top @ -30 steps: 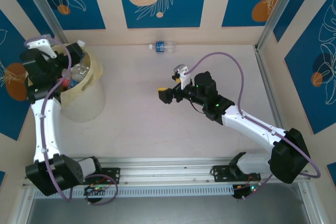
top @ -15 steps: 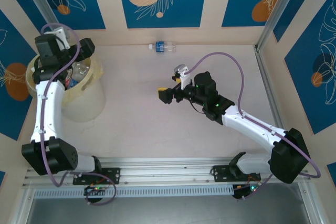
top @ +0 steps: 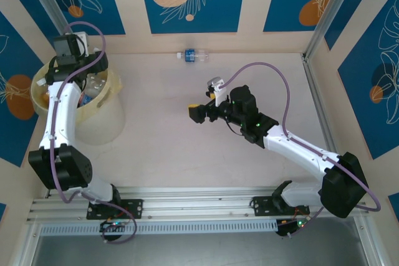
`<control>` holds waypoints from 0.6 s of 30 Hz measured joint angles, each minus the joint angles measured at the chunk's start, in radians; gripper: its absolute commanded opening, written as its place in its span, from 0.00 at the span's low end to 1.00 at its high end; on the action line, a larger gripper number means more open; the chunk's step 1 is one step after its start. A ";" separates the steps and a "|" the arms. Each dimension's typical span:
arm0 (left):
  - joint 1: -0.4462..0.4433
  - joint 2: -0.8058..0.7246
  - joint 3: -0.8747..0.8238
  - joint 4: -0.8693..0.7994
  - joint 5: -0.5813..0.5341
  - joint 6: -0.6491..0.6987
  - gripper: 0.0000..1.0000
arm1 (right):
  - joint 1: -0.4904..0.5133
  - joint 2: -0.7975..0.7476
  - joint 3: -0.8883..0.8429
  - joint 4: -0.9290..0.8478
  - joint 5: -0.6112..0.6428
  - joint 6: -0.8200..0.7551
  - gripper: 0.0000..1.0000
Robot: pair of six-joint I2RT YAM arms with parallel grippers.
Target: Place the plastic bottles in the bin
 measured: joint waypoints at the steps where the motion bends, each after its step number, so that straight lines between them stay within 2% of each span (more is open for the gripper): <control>1: 0.000 -0.001 0.000 0.001 -0.002 0.005 0.71 | 0.000 0.000 0.000 -0.002 0.002 0.000 1.00; 8: 0.007 -0.074 -0.072 0.035 -0.004 0.026 0.63 | 0.000 0.000 0.000 -0.010 0.004 0.000 1.00; 18: 0.037 -0.187 -0.137 0.084 -0.035 0.011 0.62 | -0.003 0.003 0.001 -0.013 0.004 0.000 1.00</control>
